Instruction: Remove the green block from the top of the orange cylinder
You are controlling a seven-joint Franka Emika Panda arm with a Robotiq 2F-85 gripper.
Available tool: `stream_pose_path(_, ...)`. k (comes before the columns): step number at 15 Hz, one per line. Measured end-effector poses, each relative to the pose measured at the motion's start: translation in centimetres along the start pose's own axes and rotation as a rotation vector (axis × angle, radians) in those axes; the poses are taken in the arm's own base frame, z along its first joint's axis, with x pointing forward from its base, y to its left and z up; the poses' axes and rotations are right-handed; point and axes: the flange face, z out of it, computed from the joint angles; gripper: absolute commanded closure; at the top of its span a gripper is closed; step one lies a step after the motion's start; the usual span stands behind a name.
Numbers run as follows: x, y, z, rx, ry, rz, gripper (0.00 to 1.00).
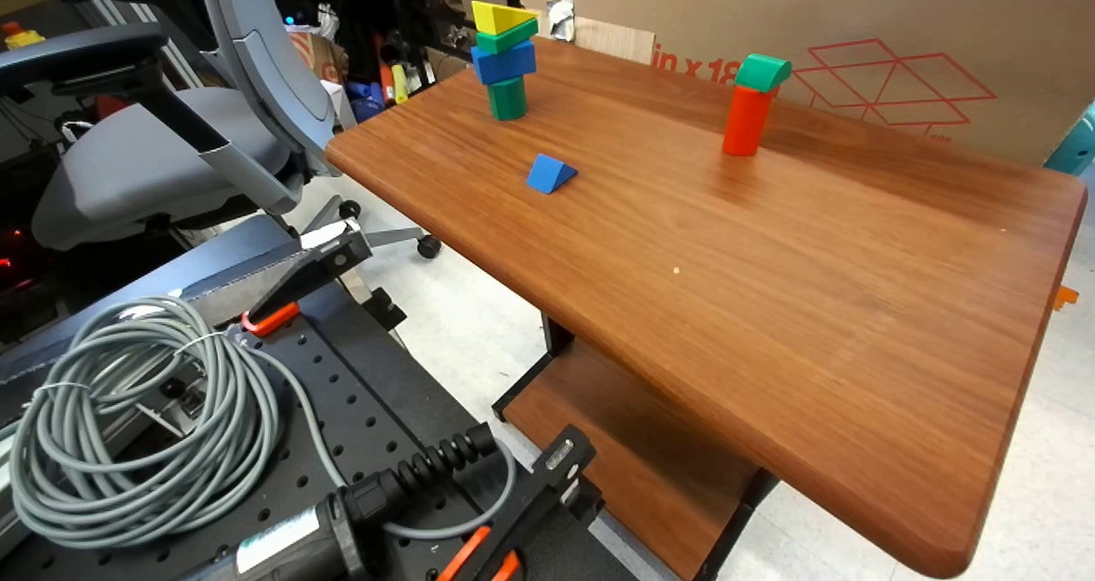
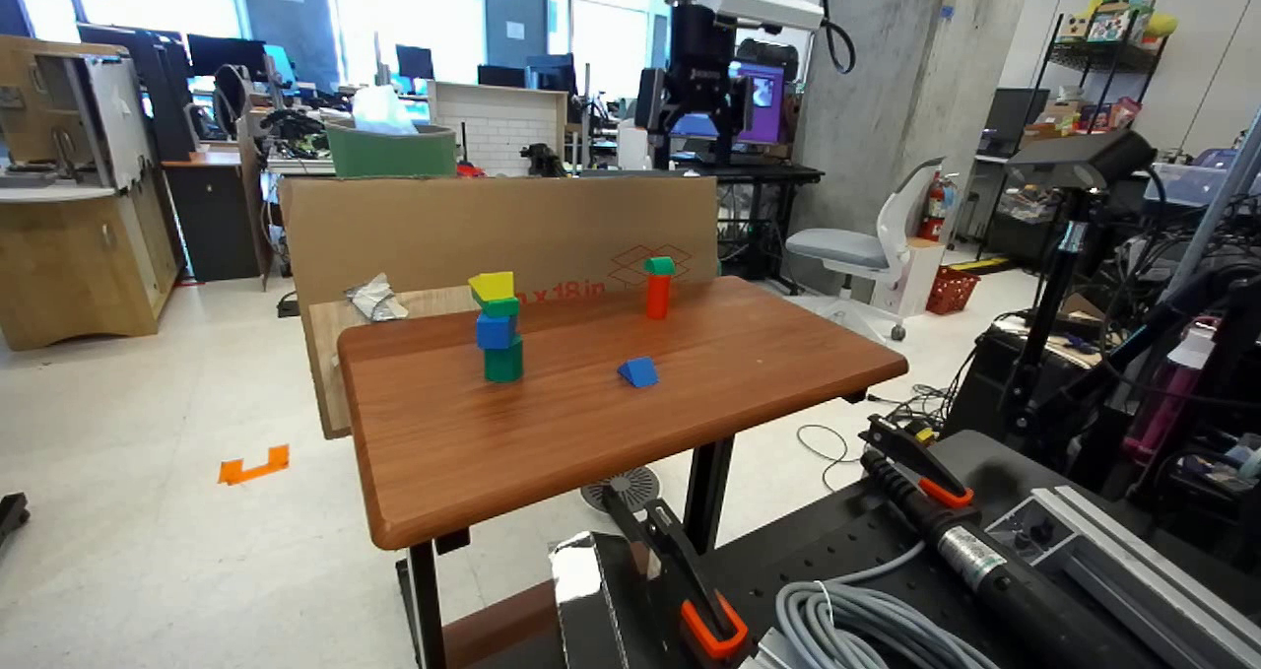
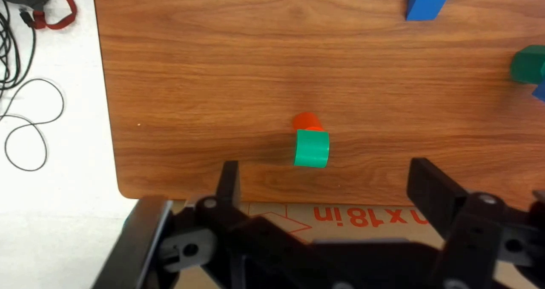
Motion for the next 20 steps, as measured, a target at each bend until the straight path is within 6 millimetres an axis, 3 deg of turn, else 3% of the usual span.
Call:
stream_pose_path(6,1.7,-0.1,5.8,0.004,-0.070,0.016,0.00)
stream_pose_path(17,4.2,-0.2,10.2,0.003,-0.105,0.027,0.00)
stream_pose_path(18,4.3,-0.2,10.5,0.003,-0.109,0.027,0.10)
stream_pose_path(19,4.4,-0.3,10.8,0.003,-0.113,0.026,0.26)
stream_pose_path(20,4.5,-0.4,11.0,0.003,-0.118,0.025,0.35)
